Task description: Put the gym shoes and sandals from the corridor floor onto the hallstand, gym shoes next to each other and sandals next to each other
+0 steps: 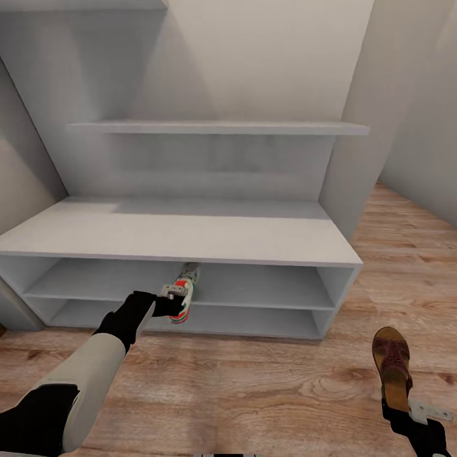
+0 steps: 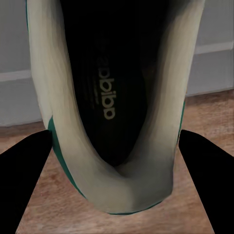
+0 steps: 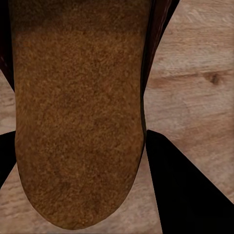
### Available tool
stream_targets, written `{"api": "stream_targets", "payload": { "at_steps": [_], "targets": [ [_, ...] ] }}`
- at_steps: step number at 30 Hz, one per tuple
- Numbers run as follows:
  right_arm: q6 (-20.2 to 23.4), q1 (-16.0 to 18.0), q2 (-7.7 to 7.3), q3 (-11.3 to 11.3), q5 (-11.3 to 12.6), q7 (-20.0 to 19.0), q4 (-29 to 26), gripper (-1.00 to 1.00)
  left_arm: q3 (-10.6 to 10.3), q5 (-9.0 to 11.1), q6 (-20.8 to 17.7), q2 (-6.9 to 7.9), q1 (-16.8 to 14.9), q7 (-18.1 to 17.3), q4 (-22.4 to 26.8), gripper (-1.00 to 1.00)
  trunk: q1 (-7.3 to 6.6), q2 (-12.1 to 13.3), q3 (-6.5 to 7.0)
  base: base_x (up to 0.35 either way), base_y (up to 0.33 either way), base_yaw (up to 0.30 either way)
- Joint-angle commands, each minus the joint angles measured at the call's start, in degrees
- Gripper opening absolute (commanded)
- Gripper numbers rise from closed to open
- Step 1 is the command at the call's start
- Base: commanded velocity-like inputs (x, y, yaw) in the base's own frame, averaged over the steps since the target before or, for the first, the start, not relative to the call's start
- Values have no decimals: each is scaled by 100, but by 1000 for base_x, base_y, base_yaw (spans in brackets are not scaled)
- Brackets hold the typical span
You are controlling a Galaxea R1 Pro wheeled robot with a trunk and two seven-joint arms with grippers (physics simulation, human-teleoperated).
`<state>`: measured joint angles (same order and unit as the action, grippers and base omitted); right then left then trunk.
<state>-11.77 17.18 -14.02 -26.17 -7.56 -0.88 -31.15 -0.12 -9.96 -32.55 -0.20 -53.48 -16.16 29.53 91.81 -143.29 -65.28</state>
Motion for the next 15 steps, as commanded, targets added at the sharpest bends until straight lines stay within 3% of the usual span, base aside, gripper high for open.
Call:
{"api": "stream_targets", "payload": {
  "at_steps": [1, 15],
  "targets": [
    [-16, 5, 4, -29, -44, -8, 4, -100, -3, -45, 187, -4, 7, 109, -17, -100, -1, -2, -5, 1, 0, 0],
    [-18, 5, -3, -29, -53, -8, 48, -100, -5, -15, 345, -24, 18, 297, -35, -100, -1, -2, -5, 0, 0, 0]
  ]
}}
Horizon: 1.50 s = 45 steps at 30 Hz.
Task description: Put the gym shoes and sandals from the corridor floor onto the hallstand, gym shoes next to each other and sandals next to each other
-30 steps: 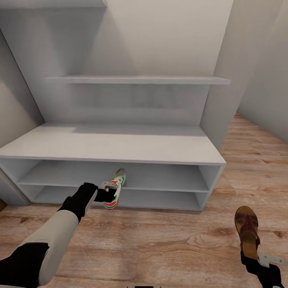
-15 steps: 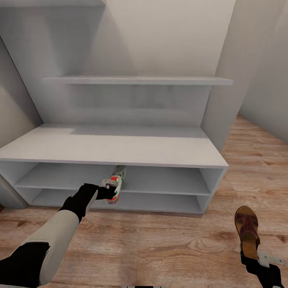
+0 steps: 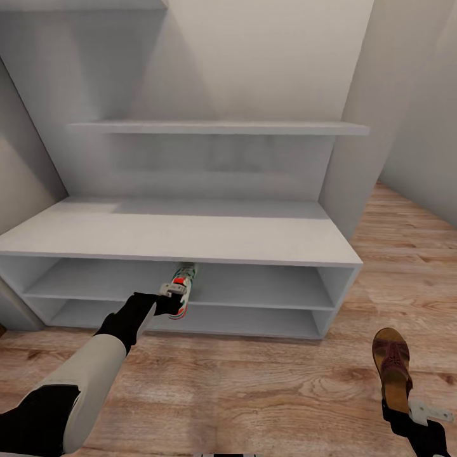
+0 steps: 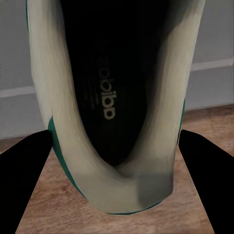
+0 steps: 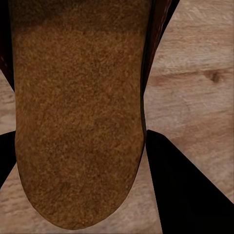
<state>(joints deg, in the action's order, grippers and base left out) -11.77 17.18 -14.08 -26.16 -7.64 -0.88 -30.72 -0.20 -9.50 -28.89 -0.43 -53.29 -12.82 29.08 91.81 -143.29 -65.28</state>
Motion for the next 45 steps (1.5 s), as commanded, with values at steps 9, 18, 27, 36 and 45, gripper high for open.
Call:
{"api": "stream_targets", "payload": {
  "at_steps": [9, 18, 27, 36, 45],
  "targets": [
    [-18, 5, 2, -29, -44, -8, 4, -100, 1, -54, -27, -26, 2, -71, 18, -100, -1, -2, -5, 157, 0, 0],
    [-18, 5, 2, -29, -44, -8, 4, -100, 2, -59, -29, -52, 3, -94, 19, -100, -1, -2, -5, 70, 0, 0],
    [-18, 5, 2, -29, -44, -8, 11, -100, 2, -60, -29, -53, 3, -98, 19, -100, -1, -2, -5, 192, 0, 0],
    [-18, 5, 2, -29, -44, -8, 13, -100, 2, -60, -29, -53, 3, -106, 19, -100, -1, -2, -5, 67, 0, 0],
    [-18, 5, 2, -29, -44, -8, 13, -100, 2, -59, -27, -53, 3, -106, 19, -100, -1, -2, -5, 98, 0, 0]
  ]
}}
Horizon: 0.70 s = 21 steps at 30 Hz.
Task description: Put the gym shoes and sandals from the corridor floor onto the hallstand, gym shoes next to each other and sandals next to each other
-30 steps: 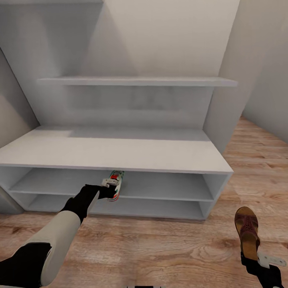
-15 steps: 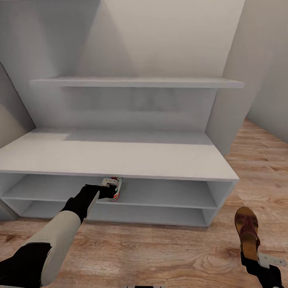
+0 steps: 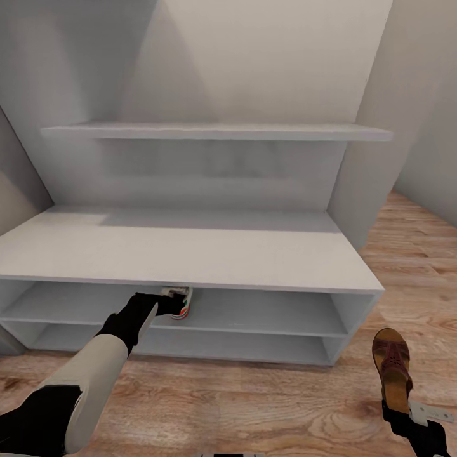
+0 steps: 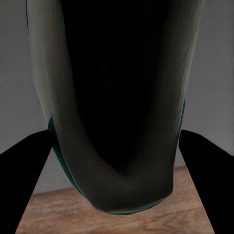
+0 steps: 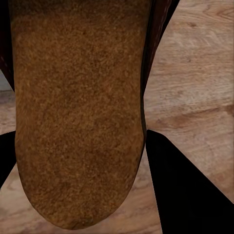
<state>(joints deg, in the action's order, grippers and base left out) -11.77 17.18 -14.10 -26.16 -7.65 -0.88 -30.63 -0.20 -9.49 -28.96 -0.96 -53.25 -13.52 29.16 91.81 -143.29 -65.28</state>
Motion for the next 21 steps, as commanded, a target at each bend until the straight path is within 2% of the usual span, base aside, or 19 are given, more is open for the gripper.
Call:
{"api": "stream_targets", "payload": {
  "at_steps": [1, 16, 21],
  "targets": [
    [-18, 5, 3, -29, -44, -8, 4, -100, 3, -61, -21, 0, -1, -37, 10, -100, -1, -2, -5, 19, 0, 0],
    [-18, 5, 3, -29, -44, -8, 2, -100, 3, -55, -17, 0, -1, -37, 10, -100, -1, -2, -5, 6, 0, 0],
    [-18, 5, 3, -29, -44, -8, -3, -100, 3, -55, -16, 0, -1, -37, 10, -100, -1, -2, -5, 147, 0, 0]
  ]
}}
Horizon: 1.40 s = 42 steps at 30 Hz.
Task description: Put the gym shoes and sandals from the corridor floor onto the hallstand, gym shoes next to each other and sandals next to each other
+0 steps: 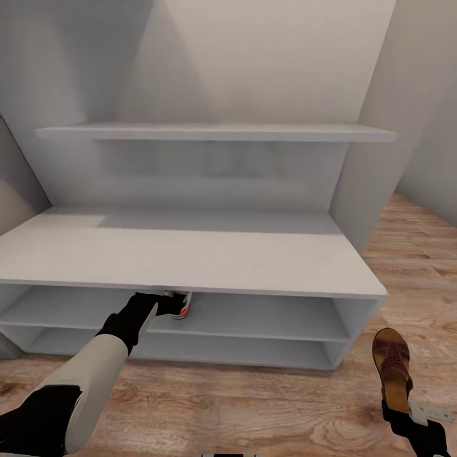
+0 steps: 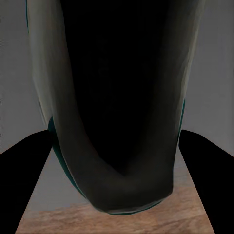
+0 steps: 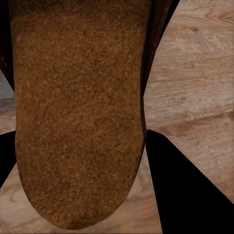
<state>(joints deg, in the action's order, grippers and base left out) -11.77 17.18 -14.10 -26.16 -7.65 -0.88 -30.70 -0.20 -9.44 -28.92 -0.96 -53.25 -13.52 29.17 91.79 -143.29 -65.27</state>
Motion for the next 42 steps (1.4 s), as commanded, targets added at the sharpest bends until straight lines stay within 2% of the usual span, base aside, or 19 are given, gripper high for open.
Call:
{"api": "stream_targets", "payload": {
  "at_steps": [1, 22, 23, 36, 42],
  "targets": [
    [-18, 5, 3, -29, -44, -8, 4, -100, 3, -61, -20, 0, -1, -37, 10, -100, 1, -2, -5, 178, 0, 0],
    [-18, 5, 3, -29, -44, -8, 3, -100, 3, -62, -19, 0, -1, -59, 9, -100, 1, -2, -5, 23, 0, 0],
    [-18, 5, 3, -29, -44, -8, 3, -100, 3, -63, -21, 0, -1, -59, 7, 100, 1, -2, -5, 0, 0, 0],
    [-18, 5, 3, -29, -44, -8, 11, -100, 3, -59, -20, 0, 5, -72, 3, 100, 1, -2, -5, -6, 0, 0],
    [-18, 5, 3, -29, -44, -8, 12, -100, 3, -66, -18, 0, 7, -72, 9, 100, 1, -2, -5, -276, 0, 0]
  ]
}}
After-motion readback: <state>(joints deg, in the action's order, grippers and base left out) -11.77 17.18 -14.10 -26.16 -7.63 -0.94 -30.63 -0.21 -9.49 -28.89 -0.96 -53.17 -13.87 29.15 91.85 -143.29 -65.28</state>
